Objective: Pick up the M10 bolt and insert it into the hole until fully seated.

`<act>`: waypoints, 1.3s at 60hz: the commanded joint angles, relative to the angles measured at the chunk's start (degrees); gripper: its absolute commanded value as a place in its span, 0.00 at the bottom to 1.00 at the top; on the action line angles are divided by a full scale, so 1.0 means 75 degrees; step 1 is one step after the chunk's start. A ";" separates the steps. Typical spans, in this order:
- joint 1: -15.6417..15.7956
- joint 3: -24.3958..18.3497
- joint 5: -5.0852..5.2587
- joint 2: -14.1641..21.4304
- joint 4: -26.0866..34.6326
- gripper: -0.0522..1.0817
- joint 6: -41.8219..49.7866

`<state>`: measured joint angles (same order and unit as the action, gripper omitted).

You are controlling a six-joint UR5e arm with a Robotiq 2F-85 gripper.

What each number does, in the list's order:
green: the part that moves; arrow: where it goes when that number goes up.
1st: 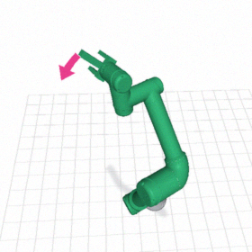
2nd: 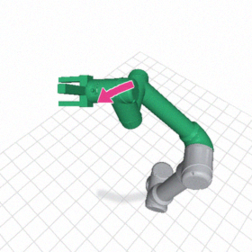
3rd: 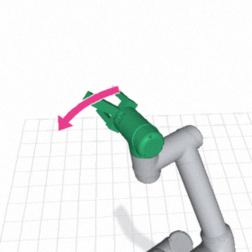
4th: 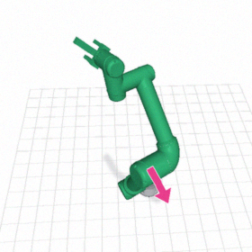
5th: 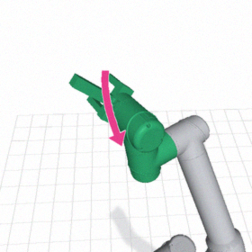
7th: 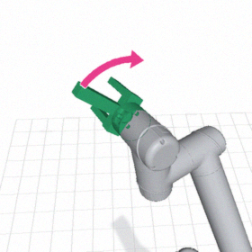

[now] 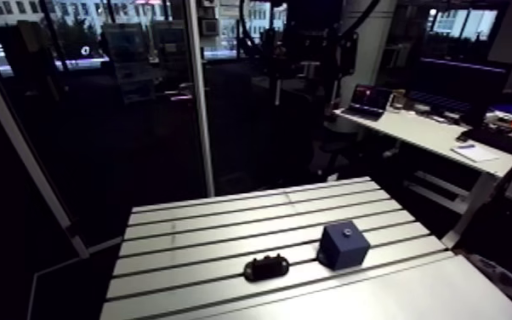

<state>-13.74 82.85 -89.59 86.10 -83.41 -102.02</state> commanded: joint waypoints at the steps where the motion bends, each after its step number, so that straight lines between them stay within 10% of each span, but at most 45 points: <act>1: 0.0394 0.0011 -0.0013 -0.0084 -0.0015 0.05 0.0056; 78: 0.0555 -0.0073 -0.0060 -0.0201 -0.0086 0.05 0.0225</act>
<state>-9.66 82.36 -90.14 84.68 -83.93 -100.34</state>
